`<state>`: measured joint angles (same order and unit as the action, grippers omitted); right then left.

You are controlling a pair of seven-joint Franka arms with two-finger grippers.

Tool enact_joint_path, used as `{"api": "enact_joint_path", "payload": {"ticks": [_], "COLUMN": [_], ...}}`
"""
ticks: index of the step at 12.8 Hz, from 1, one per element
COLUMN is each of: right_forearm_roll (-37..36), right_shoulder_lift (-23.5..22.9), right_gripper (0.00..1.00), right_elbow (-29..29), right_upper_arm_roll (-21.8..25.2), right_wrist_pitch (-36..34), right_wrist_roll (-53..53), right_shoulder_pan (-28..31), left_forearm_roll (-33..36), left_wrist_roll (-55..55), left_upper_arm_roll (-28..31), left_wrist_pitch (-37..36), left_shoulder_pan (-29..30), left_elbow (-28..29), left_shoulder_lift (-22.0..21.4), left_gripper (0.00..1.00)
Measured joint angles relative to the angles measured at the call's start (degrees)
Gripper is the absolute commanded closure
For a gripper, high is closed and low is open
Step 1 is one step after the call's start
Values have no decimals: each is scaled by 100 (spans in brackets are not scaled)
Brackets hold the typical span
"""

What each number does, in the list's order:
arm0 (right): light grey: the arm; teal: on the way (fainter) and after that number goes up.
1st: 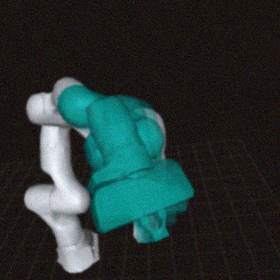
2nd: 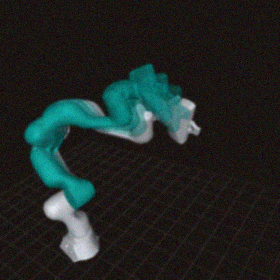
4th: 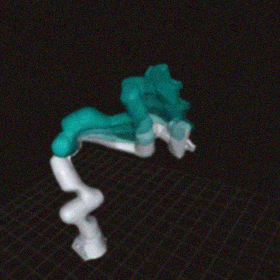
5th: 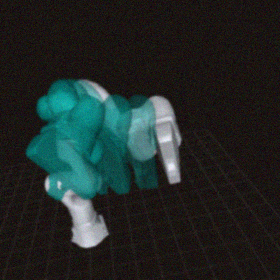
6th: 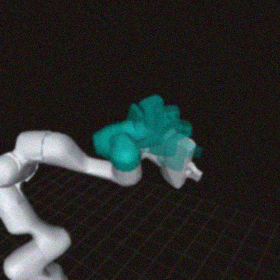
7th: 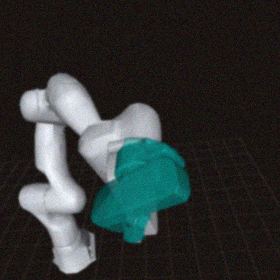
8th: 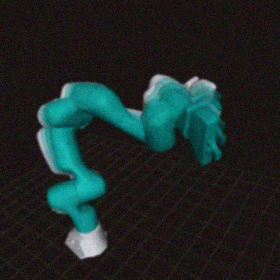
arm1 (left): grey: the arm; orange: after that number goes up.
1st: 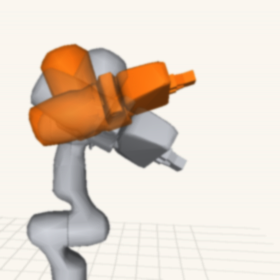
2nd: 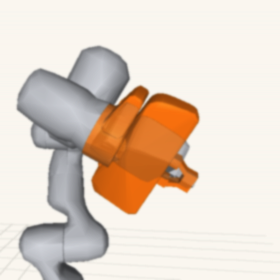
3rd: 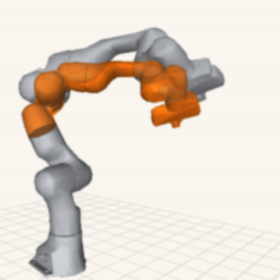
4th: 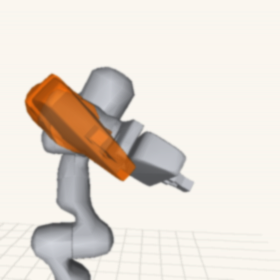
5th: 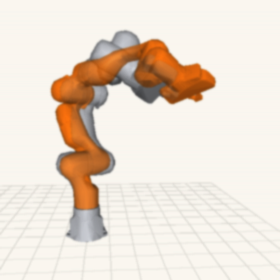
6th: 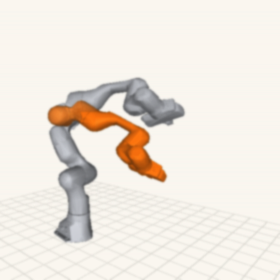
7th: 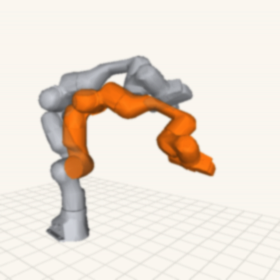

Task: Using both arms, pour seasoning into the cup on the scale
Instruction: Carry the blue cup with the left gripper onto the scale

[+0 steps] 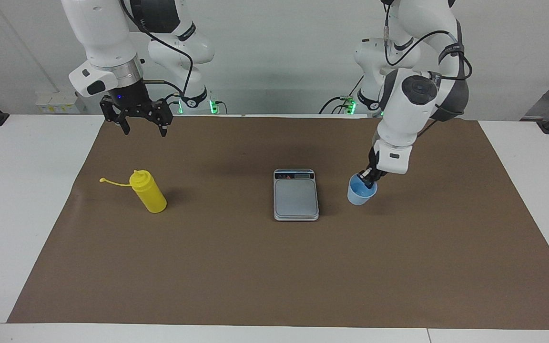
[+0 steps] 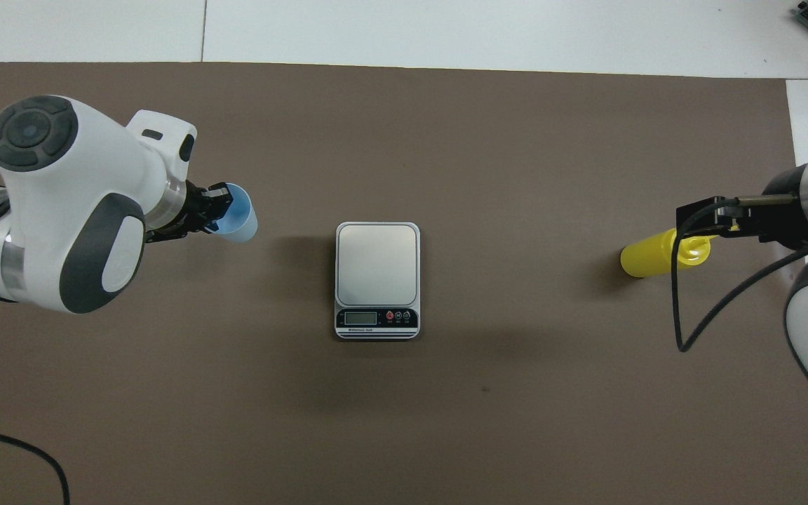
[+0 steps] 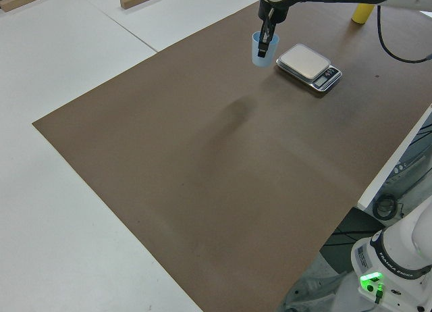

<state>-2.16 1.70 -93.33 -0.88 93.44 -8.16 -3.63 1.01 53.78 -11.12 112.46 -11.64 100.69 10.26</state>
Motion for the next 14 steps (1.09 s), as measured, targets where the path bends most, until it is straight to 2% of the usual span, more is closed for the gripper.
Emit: {"api": "enact_joint_path", "payload": {"ticks": [5, 8, 14], "right_forearm_roll": [0, 0, 0], "right_shoulder_lift": [0, 0, 0], "right_gripper": [0, 0, 0], "right_elbow": [0, 0, -4], "right_upper_arm_roll": [0, 0, 14], "right_wrist_pitch": [0, 0, 0], "right_wrist_roll": [0, 0, 15], "right_shoulder_pan": [0, 6, 360], "left_forearm_roll": [12, 12, 42], "left_wrist_roll": [1144, 1715, 2279], "left_upper_arm_roll": [-498, -692, -960], "left_wrist_pitch": [49, 514, 979], "left_shoulder_pan": [-9, -11, -82], "left_elbow": [-53, 52, 169], "left_shoulder_lift": [107, 173, 656], "left_gripper": [100, 100, 100]}}
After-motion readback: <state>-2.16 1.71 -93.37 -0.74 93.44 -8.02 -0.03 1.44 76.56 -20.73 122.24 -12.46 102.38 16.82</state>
